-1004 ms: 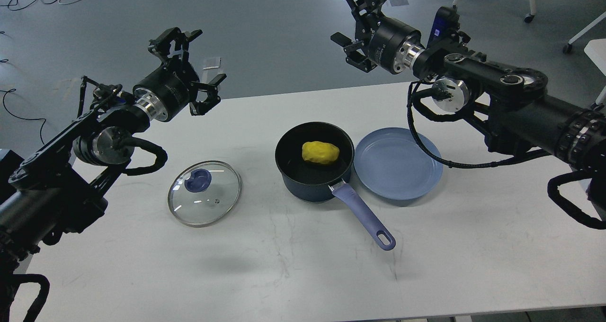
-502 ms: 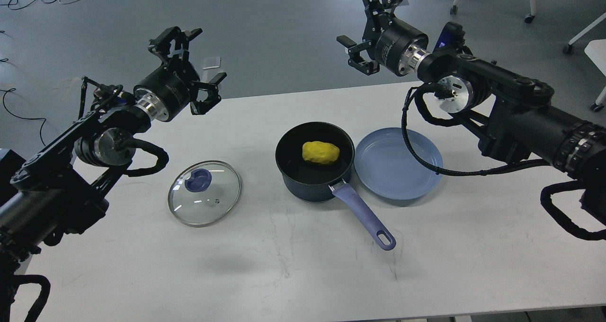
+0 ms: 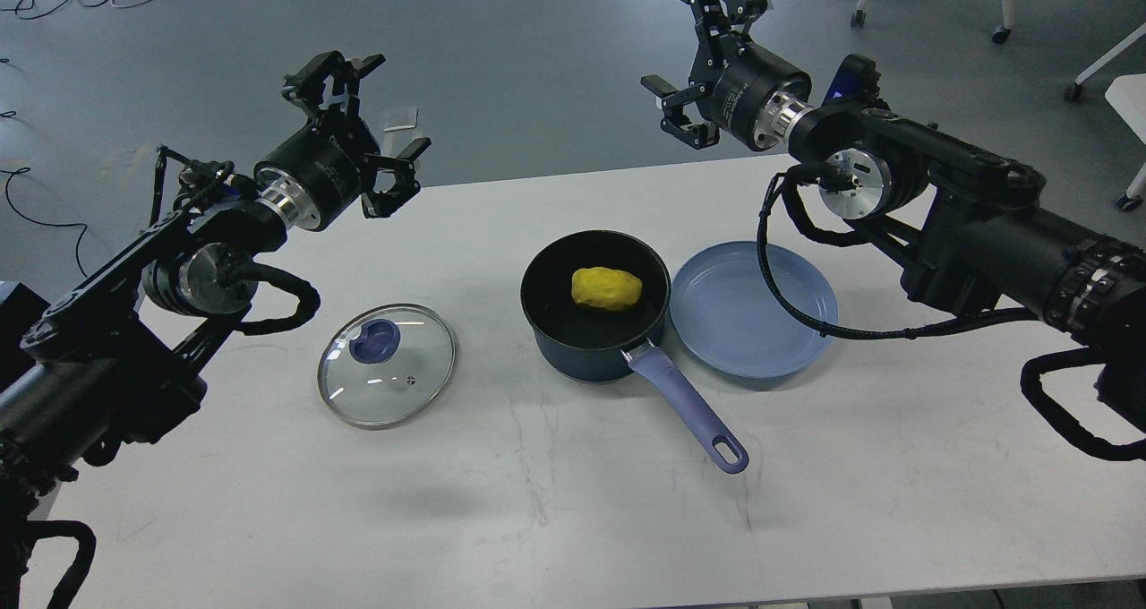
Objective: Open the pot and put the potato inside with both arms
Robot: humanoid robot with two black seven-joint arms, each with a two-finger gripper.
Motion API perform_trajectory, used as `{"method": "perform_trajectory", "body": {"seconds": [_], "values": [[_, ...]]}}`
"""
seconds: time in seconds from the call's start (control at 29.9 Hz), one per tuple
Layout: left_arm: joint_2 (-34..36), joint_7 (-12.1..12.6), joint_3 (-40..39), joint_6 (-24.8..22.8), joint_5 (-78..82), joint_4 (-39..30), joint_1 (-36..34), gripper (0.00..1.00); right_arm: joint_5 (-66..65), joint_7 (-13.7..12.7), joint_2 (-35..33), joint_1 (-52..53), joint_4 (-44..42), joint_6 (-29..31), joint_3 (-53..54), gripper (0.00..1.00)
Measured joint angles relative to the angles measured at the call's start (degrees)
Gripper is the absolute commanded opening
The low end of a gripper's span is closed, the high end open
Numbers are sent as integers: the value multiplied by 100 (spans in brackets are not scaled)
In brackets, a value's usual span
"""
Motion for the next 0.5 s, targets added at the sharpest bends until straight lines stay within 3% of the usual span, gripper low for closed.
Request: {"method": "perform_trajectory", "body": {"seconds": [0.3, 0.5], "values": [[-41, -7, 0, 0, -9, -5, 104, 98, 0, -63, 0, -109, 126, -2, 82, 100], [-43, -10, -49, 0, -10, -5, 124, 98, 33, -269, -11, -158, 240, -5, 83, 100]]}}
